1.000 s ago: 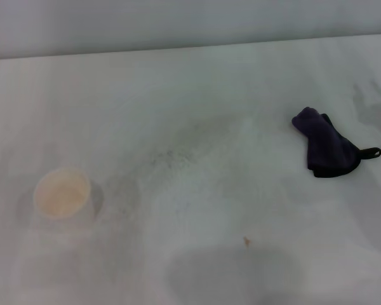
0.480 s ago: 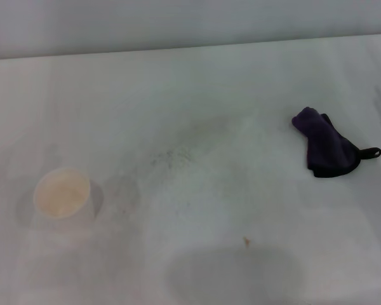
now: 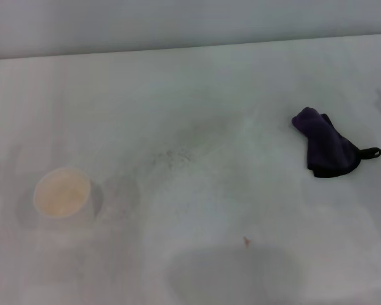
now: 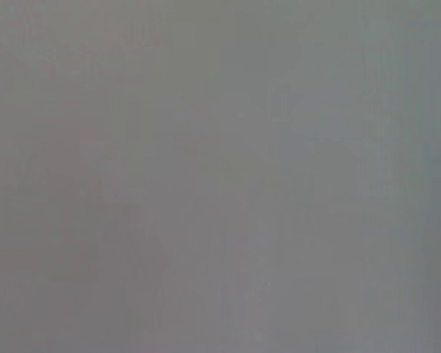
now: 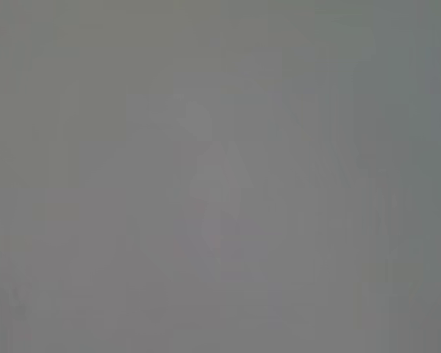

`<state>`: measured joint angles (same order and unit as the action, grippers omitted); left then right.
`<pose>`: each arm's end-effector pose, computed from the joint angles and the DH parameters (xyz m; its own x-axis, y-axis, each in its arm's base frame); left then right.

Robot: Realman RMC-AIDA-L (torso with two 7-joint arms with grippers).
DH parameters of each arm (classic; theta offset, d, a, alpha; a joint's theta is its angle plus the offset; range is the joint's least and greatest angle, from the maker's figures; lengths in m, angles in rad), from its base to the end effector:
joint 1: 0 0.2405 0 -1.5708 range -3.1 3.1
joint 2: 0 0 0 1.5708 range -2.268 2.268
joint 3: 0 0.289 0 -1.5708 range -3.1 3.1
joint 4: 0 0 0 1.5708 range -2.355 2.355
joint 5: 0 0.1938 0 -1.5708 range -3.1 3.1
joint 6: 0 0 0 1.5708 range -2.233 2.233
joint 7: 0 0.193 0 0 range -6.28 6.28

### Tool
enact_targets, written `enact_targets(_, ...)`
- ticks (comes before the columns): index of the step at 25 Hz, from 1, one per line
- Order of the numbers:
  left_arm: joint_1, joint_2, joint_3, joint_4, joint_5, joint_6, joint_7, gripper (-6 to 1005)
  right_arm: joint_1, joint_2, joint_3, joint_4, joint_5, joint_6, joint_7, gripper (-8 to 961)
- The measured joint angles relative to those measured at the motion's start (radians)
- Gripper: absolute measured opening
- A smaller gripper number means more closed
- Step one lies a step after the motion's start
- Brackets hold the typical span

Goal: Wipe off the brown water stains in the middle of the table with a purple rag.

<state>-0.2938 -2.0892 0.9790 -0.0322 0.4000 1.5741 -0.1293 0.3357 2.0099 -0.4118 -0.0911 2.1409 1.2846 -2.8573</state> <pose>-0.3680 0.3038 0.0277 0.7542 -0.2296 0.6152 0.6337 0.0091 -0.7735 0.4072 0.3451 0.0612 0.7788 0.0713 -0.6232 -0.6256 0.0158 -0.7800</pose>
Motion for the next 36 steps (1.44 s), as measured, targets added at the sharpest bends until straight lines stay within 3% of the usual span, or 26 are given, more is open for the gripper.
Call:
enact_targets(1,-0.002,0.0,0.0,-0.003,0.001,0.0,0.0,893,0.0,0.0,0.0,0.003,0.001,0.005,0.0,876)
enact_targets(36,-0.019,0.001,-0.001,-0.023,0.023,-0.001,0.004,893,-0.008,0.001,-0.013,0.013,-0.006,-0.005,-0.019,876)
